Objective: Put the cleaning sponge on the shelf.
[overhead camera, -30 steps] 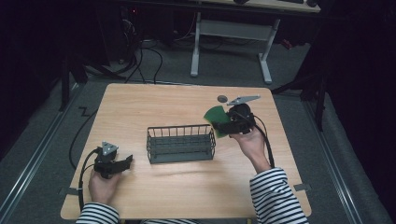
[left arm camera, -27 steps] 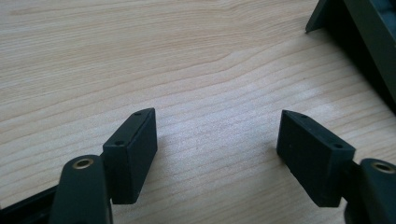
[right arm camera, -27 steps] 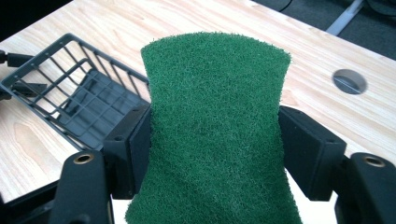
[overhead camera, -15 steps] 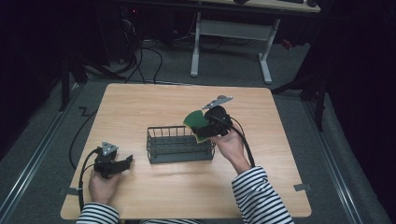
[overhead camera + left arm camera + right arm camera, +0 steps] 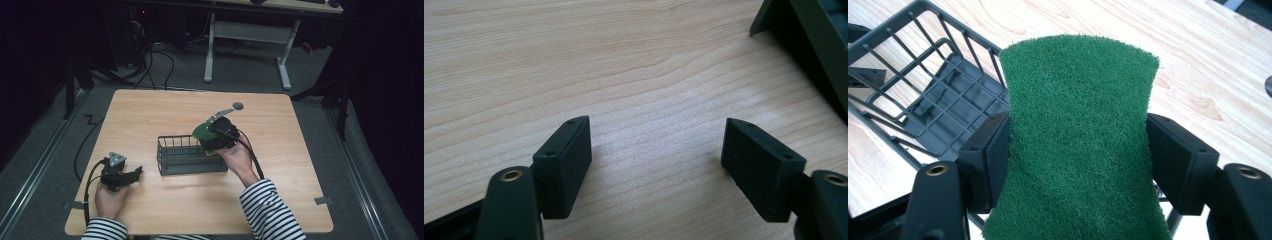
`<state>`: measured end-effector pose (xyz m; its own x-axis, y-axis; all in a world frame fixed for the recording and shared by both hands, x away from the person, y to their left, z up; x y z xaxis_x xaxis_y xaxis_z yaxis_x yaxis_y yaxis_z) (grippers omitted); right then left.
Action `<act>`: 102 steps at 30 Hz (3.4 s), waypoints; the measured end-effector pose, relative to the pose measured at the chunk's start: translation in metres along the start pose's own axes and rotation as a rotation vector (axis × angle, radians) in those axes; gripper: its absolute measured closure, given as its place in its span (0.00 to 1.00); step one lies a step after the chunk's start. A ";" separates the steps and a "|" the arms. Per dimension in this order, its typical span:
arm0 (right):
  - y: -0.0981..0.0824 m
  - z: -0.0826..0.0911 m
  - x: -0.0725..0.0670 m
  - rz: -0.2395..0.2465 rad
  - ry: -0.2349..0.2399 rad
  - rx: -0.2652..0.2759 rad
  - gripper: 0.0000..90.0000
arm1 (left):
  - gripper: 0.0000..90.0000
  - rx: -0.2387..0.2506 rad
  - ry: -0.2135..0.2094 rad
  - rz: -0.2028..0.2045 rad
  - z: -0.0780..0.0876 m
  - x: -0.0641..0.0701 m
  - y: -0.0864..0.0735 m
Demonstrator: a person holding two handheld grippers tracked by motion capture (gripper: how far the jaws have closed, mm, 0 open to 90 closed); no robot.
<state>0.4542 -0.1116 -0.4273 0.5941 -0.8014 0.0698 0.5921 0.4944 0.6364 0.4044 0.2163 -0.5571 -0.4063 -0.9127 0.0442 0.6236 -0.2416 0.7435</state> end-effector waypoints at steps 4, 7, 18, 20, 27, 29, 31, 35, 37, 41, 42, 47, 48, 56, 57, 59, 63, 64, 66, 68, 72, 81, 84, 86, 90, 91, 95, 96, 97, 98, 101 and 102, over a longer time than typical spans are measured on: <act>0.000 -0.006 -0.001 -0.005 -0.008 -0.008 0.34 | 0.32 0.001 0.000 0.000 0.000 0.000 0.000; -0.001 -0.009 -0.002 -0.023 -0.009 -0.021 0.34 | 0.32 -0.001 0.000 -0.001 0.000 0.000 0.000; -0.003 -0.009 -0.003 -0.006 -0.019 -0.022 0.34 | 0.32 -0.002 0.002 -0.003 0.000 0.000 0.000; -0.003 -0.010 -0.004 -0.006 -0.025 -0.030 0.34 | 0.32 0.000 0.003 -0.003 0.000 0.000 0.000; -0.010 -0.012 -0.004 -0.011 -0.024 -0.027 0.34 | 0.32 0.000 0.003 -0.004 0.000 0.000 0.000; -0.011 -0.013 -0.004 -0.009 -0.024 -0.028 0.34 | 0.32 -0.001 0.003 -0.003 0.000 0.000 0.000; -0.012 -0.012 -0.004 -0.002 -0.029 -0.030 0.34 | 0.32 -0.001 0.003 -0.003 0.000 0.000 0.000; -0.013 -0.013 -0.005 0.011 -0.045 -0.034 0.34 | 0.32 0.000 0.003 -0.003 0.000 0.000 0.000; -0.013 -0.013 -0.006 0.015 -0.047 -0.037 0.34 | 0.32 -0.001 0.003 -0.004 0.000 0.000 0.000; -0.015 -0.013 -0.006 0.018 -0.050 -0.043 0.34 | 0.32 0.000 0.003 -0.004 0.000 0.000 0.000; -0.015 -0.013 -0.006 0.018 -0.050 -0.046 0.34 | 0.32 -0.001 0.003 -0.004 0.000 0.000 0.000; -0.019 -0.014 -0.007 0.013 -0.045 -0.049 0.34 | 0.32 -0.001 0.003 -0.004 0.000 0.000 0.000; -0.020 -0.014 -0.006 0.016 -0.042 -0.049 0.34 | 0.32 -0.001 0.003 -0.004 0.000 0.000 0.000; -0.026 -0.013 -0.005 0.006 -0.027 -0.051 0.34 | 0.32 0.000 0.003 -0.004 0.000 0.000 0.000; -0.027 -0.014 -0.006 -0.001 -0.027 -0.058 0.34 | 0.32 0.000 0.003 -0.004 0.000 0.000 0.000; -0.027 -0.015 -0.006 -0.003 -0.028 -0.061 0.34 | 0.32 -0.001 0.003 -0.004 0.000 0.000 0.000; -0.028 -0.016 -0.006 0.002 -0.026 -0.065 0.34 | 0.32 -0.001 0.003 -0.004 0.000 0.000 0.000; -0.028 -0.016 -0.006 0.000 -0.024 -0.065 0.34 | 0.32 -0.001 0.003 -0.004 0.000 0.000 0.000; -0.029 -0.016 -0.006 -0.003 -0.024 -0.067 0.34 | 0.32 -0.001 0.003 -0.004 0.000 0.000 0.000; -0.029 -0.016 -0.006 -0.002 -0.024 -0.069 0.34 | 0.32 -0.001 0.004 -0.004 0.000 0.000 0.000; -0.031 -0.016 -0.006 -0.004 -0.022 -0.065 0.34 | 0.32 -0.001 0.004 -0.004 0.000 0.000 0.000; -0.035 -0.014 -0.004 -0.029 -0.006 -0.053 0.31 | 0.32 -0.001 0.005 -0.003 0.000 0.000 0.000; -0.036 -0.011 -0.002 -0.036 0.005 -0.046 0.27 | 0.32 -0.001 0.005 -0.004 0.000 0.000 0.000; -0.036 -0.010 -0.001 -0.046 0.008 -0.045 0.25 | 0.32 0.000 0.005 -0.003 0.000 0.000 0.000; -0.037 -0.005 0.000 -0.049 0.020 -0.024 0.23 | 0.32 -0.001 0.005 -0.004 0.000 0.000 0.000; -0.037 -0.003 0.000 -0.051 0.026 -0.018 0.23 | 0.32 -0.001 0.005 -0.003 0.000 0.000 0.000; -0.039 0.010 0.001 -0.048 0.022 0.024 0.24 | 0.32 0.000 0.005 -0.003 0.000 0.000 0.000; -0.039 0.010 0.001 -0.048 0.022 0.024 0.24 | 0.32 -0.001 0.005 -0.003 0.000 0.000 0.000; -0.039 0.013 0.002 -0.054 0.027 0.039 0.24 | 0.32 0.000 0.005 -0.003 0.000 0.000 0.000; -0.039 0.016 0.004 -0.058 0.030 0.054 0.24 | 0.32 0.000 0.005 -0.003 0.000 0.000 0.000; -0.042 0.025 0.010 -0.078 0.033 0.082 0.25 | 0.32 -0.001 0.005 -0.003 0.000 0.000 0.000; -0.043 0.029 0.013 -0.085 0.033 0.092 0.26 | 0.32 -0.001 0.005 -0.003 0.000 0.000 0.000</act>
<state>0.4209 -0.1526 -0.4317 0.5622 -0.8269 -0.0120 0.5898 0.3908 0.7067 0.4044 0.2159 -0.5573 -0.4049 -0.9135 0.0383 0.6228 -0.2449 0.7431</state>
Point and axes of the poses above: each handheld gripper's, and its own axes: z roughly backward along the jaws, y roughly out of its top, x roughly to its right, the point moved 3 cm from there along -z, roughly forward along the jaws, and after that the axes turned 2 degrees about -y, right-handed, at the moved point
